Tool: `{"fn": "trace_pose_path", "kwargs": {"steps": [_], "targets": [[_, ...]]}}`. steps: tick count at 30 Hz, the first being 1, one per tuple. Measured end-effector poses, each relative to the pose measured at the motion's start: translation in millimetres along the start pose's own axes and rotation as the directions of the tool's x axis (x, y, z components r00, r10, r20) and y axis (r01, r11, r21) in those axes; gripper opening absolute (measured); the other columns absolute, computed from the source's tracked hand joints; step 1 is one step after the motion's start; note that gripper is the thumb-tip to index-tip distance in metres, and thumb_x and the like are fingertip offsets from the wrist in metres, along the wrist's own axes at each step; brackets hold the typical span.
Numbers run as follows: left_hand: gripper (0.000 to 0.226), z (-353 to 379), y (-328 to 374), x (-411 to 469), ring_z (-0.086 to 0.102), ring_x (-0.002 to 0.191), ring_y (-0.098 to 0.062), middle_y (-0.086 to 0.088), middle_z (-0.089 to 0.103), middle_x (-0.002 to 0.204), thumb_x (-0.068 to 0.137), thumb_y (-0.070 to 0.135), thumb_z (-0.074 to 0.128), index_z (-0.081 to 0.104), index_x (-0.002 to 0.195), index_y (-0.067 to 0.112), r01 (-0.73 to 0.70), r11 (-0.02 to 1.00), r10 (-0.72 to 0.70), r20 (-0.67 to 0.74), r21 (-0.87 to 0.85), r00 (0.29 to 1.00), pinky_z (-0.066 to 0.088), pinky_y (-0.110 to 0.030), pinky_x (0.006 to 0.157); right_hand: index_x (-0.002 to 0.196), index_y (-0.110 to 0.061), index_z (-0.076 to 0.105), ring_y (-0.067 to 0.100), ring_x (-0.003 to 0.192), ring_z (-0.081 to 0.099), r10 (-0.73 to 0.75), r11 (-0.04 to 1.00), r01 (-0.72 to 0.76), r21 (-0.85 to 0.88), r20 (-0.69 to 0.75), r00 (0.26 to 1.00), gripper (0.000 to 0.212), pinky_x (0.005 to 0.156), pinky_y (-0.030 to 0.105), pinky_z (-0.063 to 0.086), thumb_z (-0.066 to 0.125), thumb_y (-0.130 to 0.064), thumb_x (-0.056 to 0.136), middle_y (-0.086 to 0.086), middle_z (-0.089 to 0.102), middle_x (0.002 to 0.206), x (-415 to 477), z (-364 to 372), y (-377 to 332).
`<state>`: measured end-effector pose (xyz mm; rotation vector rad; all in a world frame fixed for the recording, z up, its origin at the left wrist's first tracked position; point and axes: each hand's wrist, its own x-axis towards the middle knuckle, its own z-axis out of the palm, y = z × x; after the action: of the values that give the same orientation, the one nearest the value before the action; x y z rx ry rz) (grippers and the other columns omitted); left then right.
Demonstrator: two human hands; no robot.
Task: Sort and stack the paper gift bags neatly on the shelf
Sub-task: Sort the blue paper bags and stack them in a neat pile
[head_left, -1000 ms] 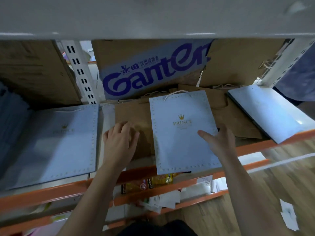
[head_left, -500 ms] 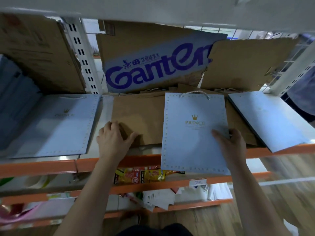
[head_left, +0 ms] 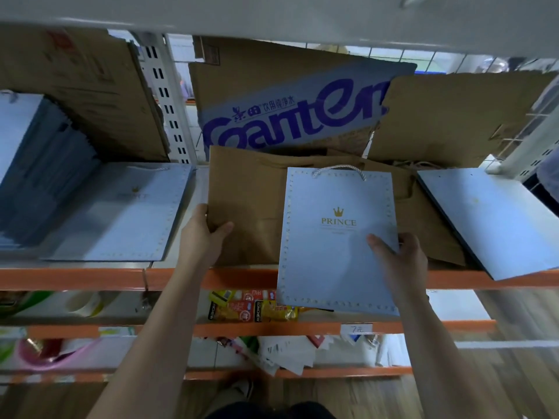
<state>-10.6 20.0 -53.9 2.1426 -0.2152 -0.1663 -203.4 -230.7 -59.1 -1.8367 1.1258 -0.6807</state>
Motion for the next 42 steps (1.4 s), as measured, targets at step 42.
{"fn": "trace_pose_path", "kwargs": {"steps": [42], "targets": [[0.023,-361.7,-155.6,80.4,0.058,0.09,-0.036,-0.018,0.066,0.1,0.095,0.02,0.052,0.058,0.114,0.007,-0.224,0.975,0.155,-0.7,-0.008,0.697,0.036,-0.031,0.07,0.118,-0.008,0.044,0.022,0.085,0.054,0.054,0.994,-0.057,0.093,0.039,0.998,0.032,0.073,0.031,0.037,0.059,-0.023,0.094,0.01,0.06,0.106,-152.5,297.7,-167.4]]}}
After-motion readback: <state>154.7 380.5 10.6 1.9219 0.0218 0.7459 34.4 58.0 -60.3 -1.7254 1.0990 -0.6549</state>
